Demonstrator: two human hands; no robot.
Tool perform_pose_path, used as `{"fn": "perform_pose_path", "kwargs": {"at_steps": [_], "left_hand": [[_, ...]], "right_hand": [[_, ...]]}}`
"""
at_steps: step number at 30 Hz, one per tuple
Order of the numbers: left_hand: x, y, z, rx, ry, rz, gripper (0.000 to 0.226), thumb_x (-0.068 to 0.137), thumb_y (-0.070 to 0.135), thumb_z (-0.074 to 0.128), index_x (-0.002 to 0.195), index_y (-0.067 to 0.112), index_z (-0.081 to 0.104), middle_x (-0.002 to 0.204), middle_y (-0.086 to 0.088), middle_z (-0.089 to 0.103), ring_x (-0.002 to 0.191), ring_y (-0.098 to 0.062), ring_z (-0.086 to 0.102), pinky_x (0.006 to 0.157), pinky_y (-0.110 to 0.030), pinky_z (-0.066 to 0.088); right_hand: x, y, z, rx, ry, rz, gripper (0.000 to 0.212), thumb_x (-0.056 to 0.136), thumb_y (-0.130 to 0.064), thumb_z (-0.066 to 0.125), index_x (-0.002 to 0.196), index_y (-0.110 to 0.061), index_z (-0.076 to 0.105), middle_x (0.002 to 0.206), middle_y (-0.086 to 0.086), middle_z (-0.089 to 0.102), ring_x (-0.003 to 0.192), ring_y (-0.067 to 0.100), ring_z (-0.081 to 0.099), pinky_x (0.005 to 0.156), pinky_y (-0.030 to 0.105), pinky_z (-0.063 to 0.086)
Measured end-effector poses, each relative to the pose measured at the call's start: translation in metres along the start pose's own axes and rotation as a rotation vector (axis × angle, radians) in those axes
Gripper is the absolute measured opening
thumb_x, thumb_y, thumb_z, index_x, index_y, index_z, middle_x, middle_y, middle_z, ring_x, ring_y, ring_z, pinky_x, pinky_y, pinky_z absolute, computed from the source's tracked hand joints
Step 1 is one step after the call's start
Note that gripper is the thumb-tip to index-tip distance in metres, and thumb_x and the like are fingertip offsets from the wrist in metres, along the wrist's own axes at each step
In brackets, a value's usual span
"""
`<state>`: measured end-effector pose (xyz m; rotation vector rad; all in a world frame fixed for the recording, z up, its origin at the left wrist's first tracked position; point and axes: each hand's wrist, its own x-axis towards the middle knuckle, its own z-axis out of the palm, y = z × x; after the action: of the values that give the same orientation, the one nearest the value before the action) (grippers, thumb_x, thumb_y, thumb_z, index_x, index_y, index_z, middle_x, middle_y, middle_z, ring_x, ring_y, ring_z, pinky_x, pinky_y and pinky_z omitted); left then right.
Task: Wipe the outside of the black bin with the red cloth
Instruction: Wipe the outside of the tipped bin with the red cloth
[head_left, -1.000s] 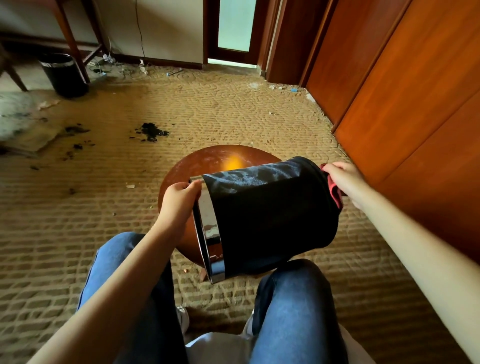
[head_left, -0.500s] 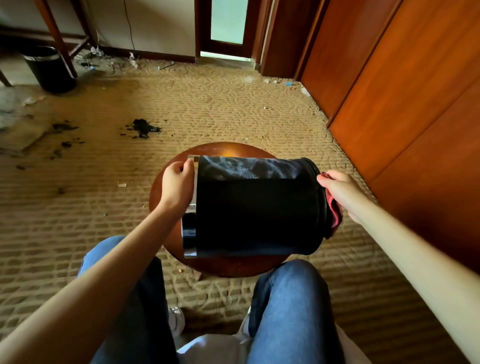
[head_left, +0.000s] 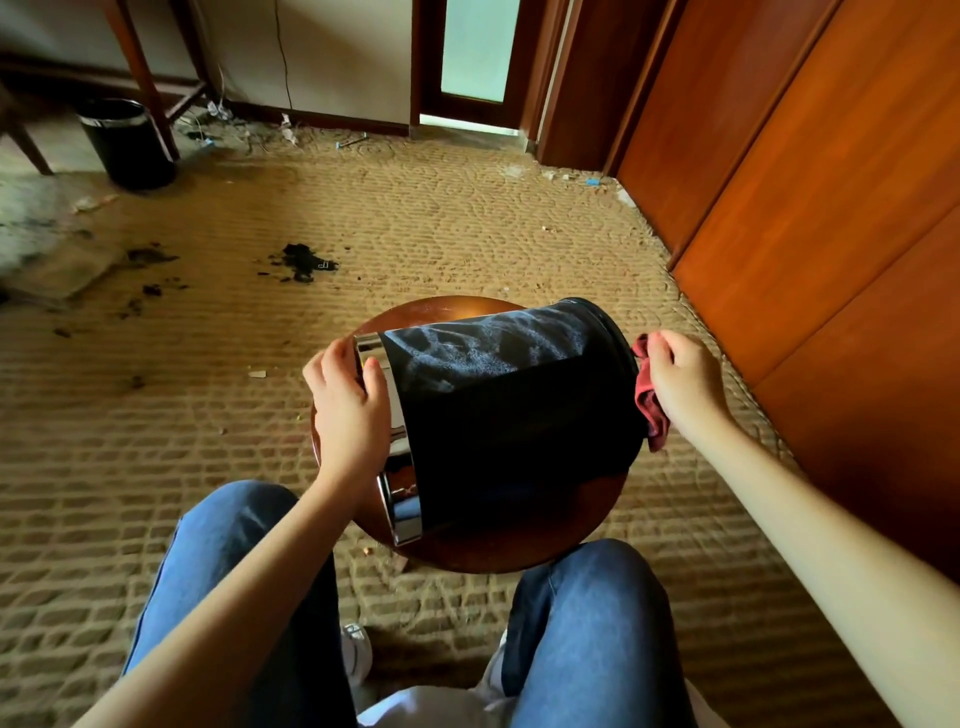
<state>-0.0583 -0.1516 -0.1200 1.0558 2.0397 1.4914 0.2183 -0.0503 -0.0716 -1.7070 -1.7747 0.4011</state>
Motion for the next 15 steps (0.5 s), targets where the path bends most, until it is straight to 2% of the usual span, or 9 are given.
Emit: {"fn": "perform_pose_path", "kwargs": {"at_steps": [2, 4, 7, 9, 11, 13, 15], "left_hand": [[0.005, 0.002, 0.000, 0.093, -0.035, 0.059, 0.046, 0.101, 0.020, 0.035, 0.145, 0.009, 0.033, 0.151, -0.007, 0.029, 0.132, -0.021, 0.036, 0.108, -0.032, 0.025], [0.009, 0.002, 0.000, 0.126, -0.070, 0.088, 0.045, 0.101, 0.017, 0.033, 0.145, 0.007, 0.034, 0.153, -0.007, 0.029, 0.137, -0.022, 0.033, 0.110, -0.031, 0.023], [0.010, 0.005, 0.002, 0.126, -0.088, 0.080, 0.044, 0.101, 0.017, 0.033, 0.144, 0.005, 0.036, 0.153, -0.007, 0.029, 0.136, -0.020, 0.034, 0.101, -0.020, 0.022], [0.007, 0.006, 0.003, 0.135, -0.075, 0.091, 0.043, 0.102, 0.020, 0.032, 0.142, 0.006, 0.038, 0.152, -0.005, 0.031, 0.134, -0.020, 0.037, 0.099, -0.021, 0.025], [0.005, 0.006, 0.003, 0.145, -0.054, 0.106, 0.042, 0.102, 0.022, 0.032, 0.141, 0.008, 0.041, 0.150, -0.002, 0.033, 0.131, -0.020, 0.041, 0.103, -0.027, 0.030], [0.002, 0.006, 0.004, 0.145, -0.042, 0.106, 0.042, 0.102, 0.024, 0.032, 0.140, 0.011, 0.042, 0.149, 0.001, 0.034, 0.129, -0.019, 0.043, 0.102, -0.029, 0.032], [-0.003, 0.006, 0.003, 0.151, -0.038, 0.110, 0.042, 0.103, 0.026, 0.032, 0.141, 0.012, 0.042, 0.150, 0.004, 0.034, 0.128, -0.016, 0.044, 0.098, -0.025, 0.030]], "right_hand": [[-0.003, 0.005, -0.004, -0.001, 0.079, -0.137, 0.022, 0.095, -0.011, 0.048, 0.078, -0.015, 0.061, 0.085, 0.005, 0.061, 0.083, 0.021, 0.055, 0.069, 0.029, 0.040], [-0.009, 0.005, -0.007, -0.012, 0.075, -0.217, 0.014, 0.091, -0.008, 0.054, 0.097, -0.012, 0.066, 0.099, 0.004, 0.062, 0.093, 0.017, 0.055, 0.082, 0.027, 0.043], [-0.021, 0.001, -0.003, -0.074, 0.028, -0.287, 0.022, 0.090, -0.008, 0.059, 0.111, -0.014, 0.061, 0.106, 0.000, 0.060, 0.098, 0.015, 0.052, 0.083, 0.021, 0.036], [-0.026, 0.001, 0.005, -0.163, 0.049, -0.379, 0.021, 0.087, -0.002, 0.061, 0.106, -0.010, 0.064, 0.104, 0.004, 0.062, 0.098, 0.023, 0.053, 0.084, 0.028, 0.040], [-0.021, -0.002, 0.014, -0.227, 0.082, -0.460, 0.016, 0.082, 0.004, 0.063, 0.095, -0.005, 0.067, 0.094, 0.011, 0.063, 0.090, 0.033, 0.054, 0.079, 0.043, 0.046], [-0.004, -0.007, 0.021, -0.281, 0.086, -0.512, 0.014, 0.079, 0.007, 0.063, 0.088, -0.001, 0.067, 0.086, 0.015, 0.062, 0.082, 0.039, 0.055, 0.073, 0.046, 0.048], [0.018, -0.018, 0.026, -0.337, 0.071, -0.497, 0.015, 0.081, 0.008, 0.059, 0.091, 0.000, 0.067, 0.088, 0.017, 0.061, 0.084, 0.040, 0.053, 0.074, 0.044, 0.045]]}}
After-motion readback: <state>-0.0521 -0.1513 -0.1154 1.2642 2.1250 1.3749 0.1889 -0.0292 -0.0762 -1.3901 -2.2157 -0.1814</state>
